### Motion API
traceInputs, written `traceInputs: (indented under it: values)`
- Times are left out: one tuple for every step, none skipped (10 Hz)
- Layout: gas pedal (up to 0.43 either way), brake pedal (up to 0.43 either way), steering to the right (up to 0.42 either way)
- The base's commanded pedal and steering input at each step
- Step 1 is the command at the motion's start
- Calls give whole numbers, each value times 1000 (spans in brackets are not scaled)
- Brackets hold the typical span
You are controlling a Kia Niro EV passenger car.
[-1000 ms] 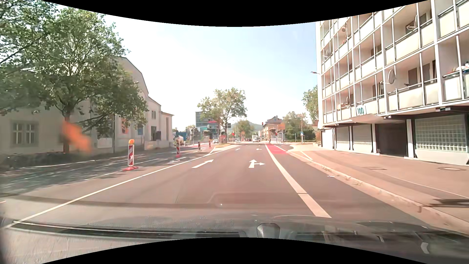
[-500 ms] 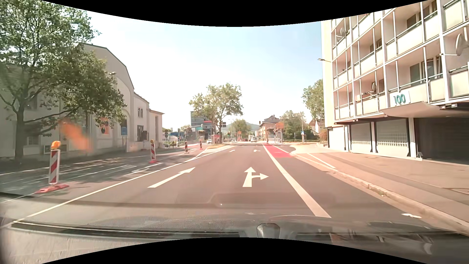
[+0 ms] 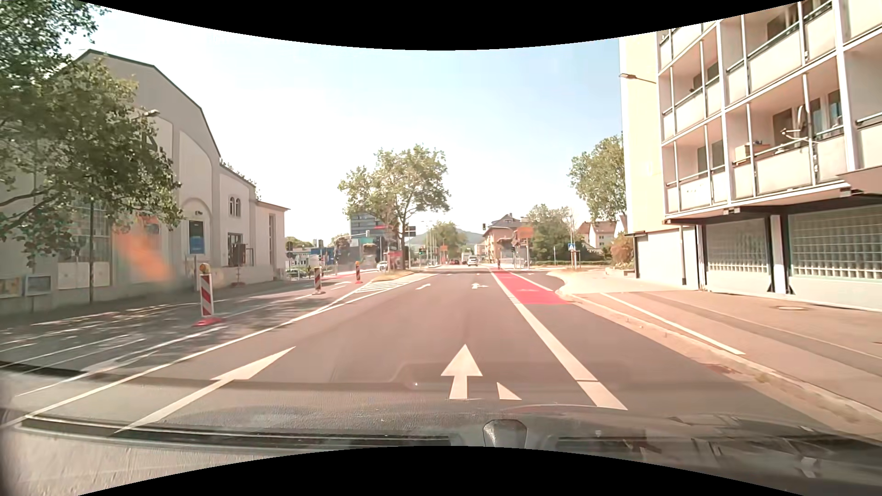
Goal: Follow the waypoints while adhering to traffic rules and regulations
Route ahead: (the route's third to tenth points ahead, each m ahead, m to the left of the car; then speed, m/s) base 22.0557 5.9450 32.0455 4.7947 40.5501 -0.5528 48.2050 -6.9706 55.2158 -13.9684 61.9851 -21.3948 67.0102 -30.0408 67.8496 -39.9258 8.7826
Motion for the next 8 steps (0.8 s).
traceInputs:
  values:
    - [8,0,12]
    - [8,0,12]
    - [8,0,12]
    - [8,0,12]
    - [20,0,12]
    - [20,0,13]
    - [20,0,18]
    - [20,0,24]
